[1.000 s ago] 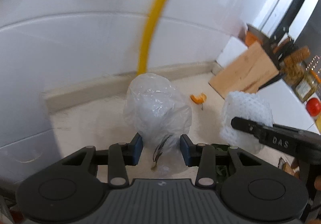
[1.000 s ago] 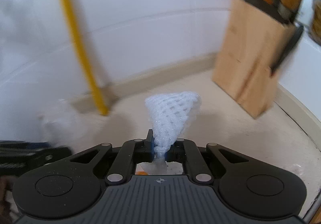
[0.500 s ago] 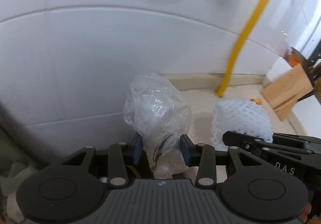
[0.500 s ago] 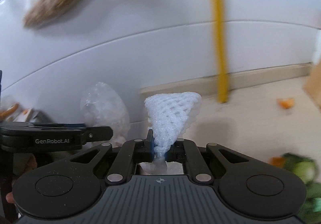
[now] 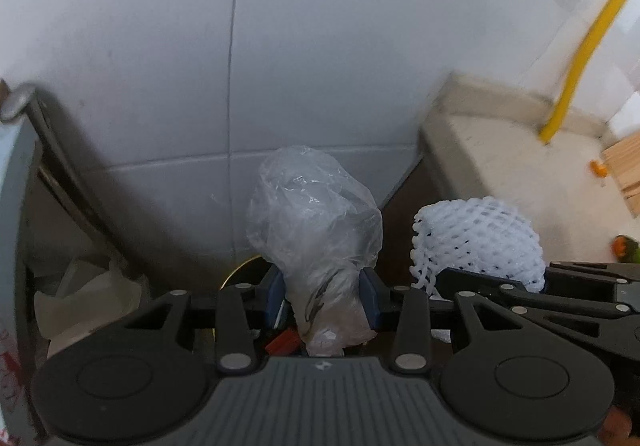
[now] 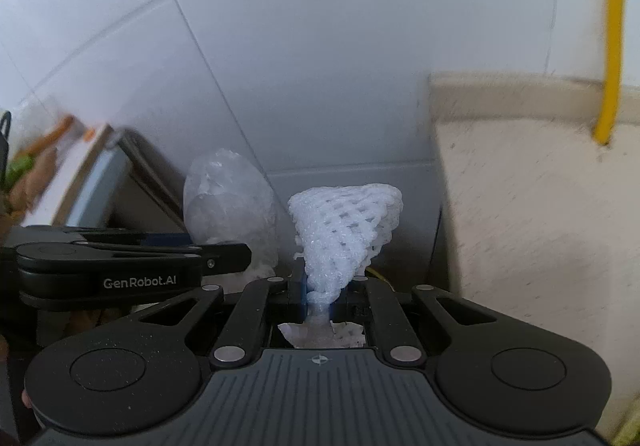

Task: Collect trash
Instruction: 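Carry the plastic bag and foam net down over the black bin, then open both grippers over the bin, dropping the bag and net inside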

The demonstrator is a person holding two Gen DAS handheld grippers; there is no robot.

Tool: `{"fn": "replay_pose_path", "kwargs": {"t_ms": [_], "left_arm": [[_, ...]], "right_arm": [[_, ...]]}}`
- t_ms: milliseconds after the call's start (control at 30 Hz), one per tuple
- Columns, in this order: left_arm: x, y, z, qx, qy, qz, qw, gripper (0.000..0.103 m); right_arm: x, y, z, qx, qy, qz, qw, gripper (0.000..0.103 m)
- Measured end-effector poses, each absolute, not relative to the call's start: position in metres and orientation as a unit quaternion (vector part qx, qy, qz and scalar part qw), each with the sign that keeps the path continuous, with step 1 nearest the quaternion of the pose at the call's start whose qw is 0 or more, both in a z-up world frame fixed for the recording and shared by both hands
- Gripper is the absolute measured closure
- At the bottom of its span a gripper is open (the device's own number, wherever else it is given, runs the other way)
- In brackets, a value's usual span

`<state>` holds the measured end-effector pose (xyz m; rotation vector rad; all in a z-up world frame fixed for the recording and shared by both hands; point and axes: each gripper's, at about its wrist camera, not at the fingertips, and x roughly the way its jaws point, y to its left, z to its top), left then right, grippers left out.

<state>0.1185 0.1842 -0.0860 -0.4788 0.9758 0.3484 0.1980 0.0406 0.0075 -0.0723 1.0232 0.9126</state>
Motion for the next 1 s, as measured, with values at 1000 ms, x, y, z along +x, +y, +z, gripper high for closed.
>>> {"fn": "replay_pose_path", "kwargs": {"t_ms": [1000], "left_arm": [[0.131,0.222,-0.17,-0.261,0.561,0.213,0.756,0.055]], "right_arm": [[0.226,0.095,-0.099,0.012,0.593,0.381,0.709,0.059]]}}
